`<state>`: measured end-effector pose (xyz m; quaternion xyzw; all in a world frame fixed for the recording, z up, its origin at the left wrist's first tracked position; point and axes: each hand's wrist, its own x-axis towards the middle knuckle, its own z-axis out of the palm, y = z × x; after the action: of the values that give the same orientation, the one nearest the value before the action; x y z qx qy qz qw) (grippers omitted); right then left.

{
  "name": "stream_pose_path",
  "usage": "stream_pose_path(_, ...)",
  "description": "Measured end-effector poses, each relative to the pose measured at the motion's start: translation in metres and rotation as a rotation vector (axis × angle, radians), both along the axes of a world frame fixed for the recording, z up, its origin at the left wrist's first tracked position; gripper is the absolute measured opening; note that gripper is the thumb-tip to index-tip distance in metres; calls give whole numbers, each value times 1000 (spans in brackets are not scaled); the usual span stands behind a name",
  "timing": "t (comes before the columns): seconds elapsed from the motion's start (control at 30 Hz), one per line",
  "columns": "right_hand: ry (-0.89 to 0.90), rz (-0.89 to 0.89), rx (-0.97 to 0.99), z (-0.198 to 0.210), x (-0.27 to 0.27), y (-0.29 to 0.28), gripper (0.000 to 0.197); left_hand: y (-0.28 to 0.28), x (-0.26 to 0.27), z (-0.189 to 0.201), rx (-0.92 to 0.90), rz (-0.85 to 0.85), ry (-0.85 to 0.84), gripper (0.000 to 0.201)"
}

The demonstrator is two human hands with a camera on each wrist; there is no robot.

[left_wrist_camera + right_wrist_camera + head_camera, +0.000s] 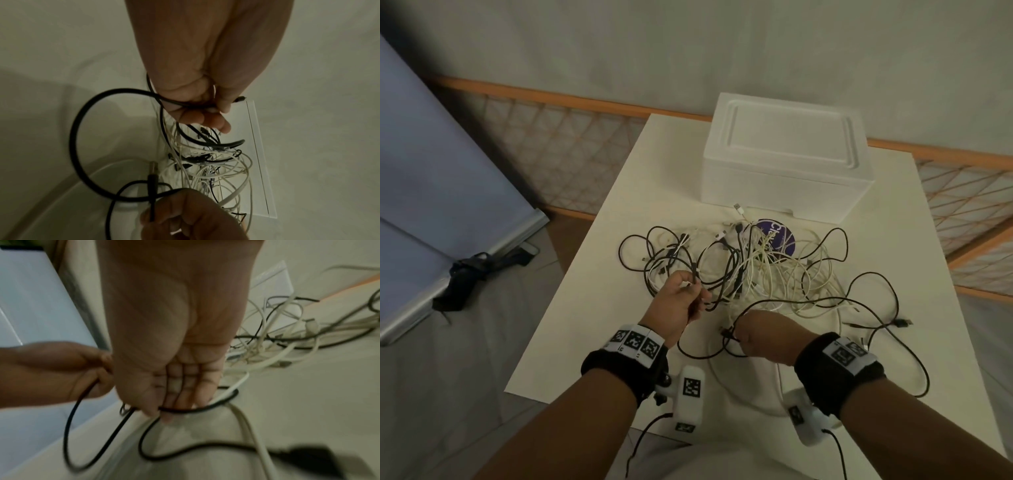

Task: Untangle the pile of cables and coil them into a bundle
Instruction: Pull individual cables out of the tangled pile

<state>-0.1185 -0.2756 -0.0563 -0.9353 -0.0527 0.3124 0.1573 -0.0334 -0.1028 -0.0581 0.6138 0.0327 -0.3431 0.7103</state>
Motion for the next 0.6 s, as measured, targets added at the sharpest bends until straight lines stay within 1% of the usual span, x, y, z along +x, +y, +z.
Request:
stream_pose_path(0.07,1,-43,69,4,2,-5,19,-3,1,-3,0,6,8,18)
stream_pose_path(0.13,3,-86,130,12,4,-10,13,-5,1,-4,-27,30,24,19)
stream_pose_path(0.27,61,-330,395,38,10,-15,13,-5,7,0,-61,133,-60,21)
stream_pose_path(0.33,39,-384,470,54,13,-19,13,-6,11,5,-63,174,-116,22)
stream_pose_path(0.37,19,-388,496,63,15,-21,17,-7,13,8,-46,186,-144,23)
stream_pose_path(0.43,-73,-408,519,79,17,-24,30,-8,17,11,37,193,-207,23)
stream_pose_path(0.47,-142,-433,512,86,18,-26,32,-9,19,12,83,189,-233,22)
stream_pose_path(0.53,-292,-520,524,97,23,-26,29,-10,20,15,123,182,-245,19)
stream_pose_path(0.6,-378,-660,659,102,28,-22,22,-13,18,19,68,195,-196,23)
